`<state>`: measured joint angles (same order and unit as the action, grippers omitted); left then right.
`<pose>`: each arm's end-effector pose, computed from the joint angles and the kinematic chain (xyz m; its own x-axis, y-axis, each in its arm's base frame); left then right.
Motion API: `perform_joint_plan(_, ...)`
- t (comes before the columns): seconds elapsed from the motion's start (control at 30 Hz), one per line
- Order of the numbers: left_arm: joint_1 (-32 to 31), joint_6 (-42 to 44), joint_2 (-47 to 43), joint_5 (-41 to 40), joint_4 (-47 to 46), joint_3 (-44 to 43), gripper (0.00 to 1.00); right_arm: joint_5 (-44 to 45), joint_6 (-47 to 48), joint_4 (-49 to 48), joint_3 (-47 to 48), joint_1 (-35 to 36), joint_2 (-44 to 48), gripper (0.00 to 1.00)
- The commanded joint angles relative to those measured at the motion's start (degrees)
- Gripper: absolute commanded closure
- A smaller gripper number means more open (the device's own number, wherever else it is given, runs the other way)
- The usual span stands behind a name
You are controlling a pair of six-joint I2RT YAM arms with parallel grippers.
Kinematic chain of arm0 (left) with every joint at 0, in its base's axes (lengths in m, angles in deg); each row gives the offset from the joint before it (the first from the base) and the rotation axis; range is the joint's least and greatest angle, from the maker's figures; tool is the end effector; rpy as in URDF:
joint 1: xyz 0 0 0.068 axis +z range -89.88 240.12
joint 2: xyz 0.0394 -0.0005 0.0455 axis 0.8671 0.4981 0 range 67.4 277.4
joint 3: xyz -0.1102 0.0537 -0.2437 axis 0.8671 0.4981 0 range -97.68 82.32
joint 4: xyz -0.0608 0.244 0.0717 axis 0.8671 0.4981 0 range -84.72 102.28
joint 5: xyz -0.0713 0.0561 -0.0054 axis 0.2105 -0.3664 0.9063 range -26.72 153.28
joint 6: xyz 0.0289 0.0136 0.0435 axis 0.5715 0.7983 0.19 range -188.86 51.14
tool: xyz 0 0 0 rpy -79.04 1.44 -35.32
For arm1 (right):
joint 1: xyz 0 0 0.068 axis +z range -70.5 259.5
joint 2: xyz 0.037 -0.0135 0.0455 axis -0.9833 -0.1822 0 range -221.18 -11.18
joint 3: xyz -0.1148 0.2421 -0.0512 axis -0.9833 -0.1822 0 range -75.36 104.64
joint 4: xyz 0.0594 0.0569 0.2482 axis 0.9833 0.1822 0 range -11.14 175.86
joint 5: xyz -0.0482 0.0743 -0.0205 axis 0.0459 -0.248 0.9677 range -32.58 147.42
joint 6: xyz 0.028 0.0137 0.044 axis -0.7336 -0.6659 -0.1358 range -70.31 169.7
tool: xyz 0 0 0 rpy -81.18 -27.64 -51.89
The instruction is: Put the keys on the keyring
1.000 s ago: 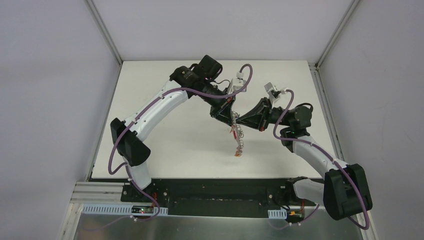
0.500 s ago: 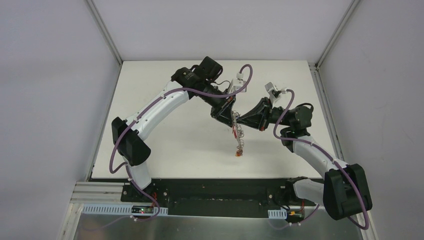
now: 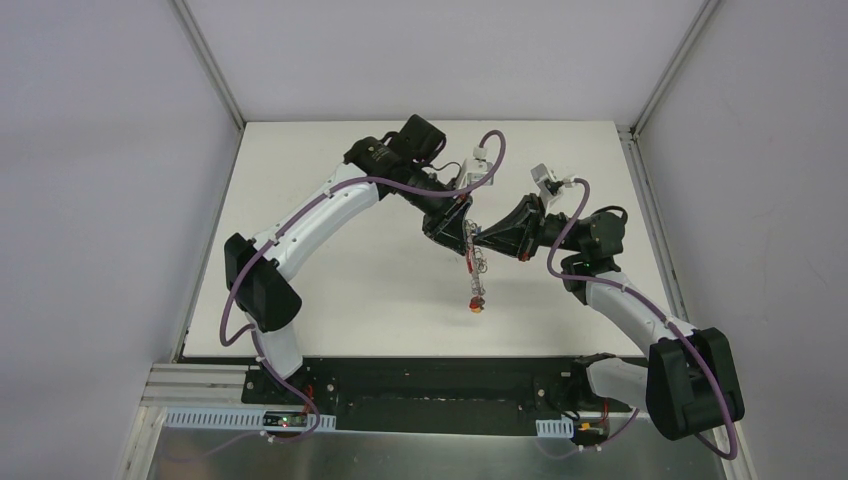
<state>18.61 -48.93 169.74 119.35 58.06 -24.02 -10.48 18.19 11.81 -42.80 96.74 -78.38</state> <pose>0.2639 -0.2730 0.3777 -0.2638 0.4876 -0.8322 0.9246 -0.1178 -0.3622 0.2072 0.0989 0.3138 -0.0123 0.2020 -0.9793 -0.9995 0.0258 0.0179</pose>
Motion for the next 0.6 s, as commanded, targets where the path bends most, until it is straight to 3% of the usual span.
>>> perform_joint_plan(0.0, 0.9, 0.4, -4.0, 0.8, -3.0, 0.3, 0.76, 0.3, 1.0, -2.5, 1.4, -0.1, 0.8, 1.0)
perform_joint_plan(0.57, 1.0, -1.5, -6.0, 3.9, -9.1, 5.8, 0.69, 0.6, 1.4, -1.6, 1.5, 0.0, 0.1, 1.0)
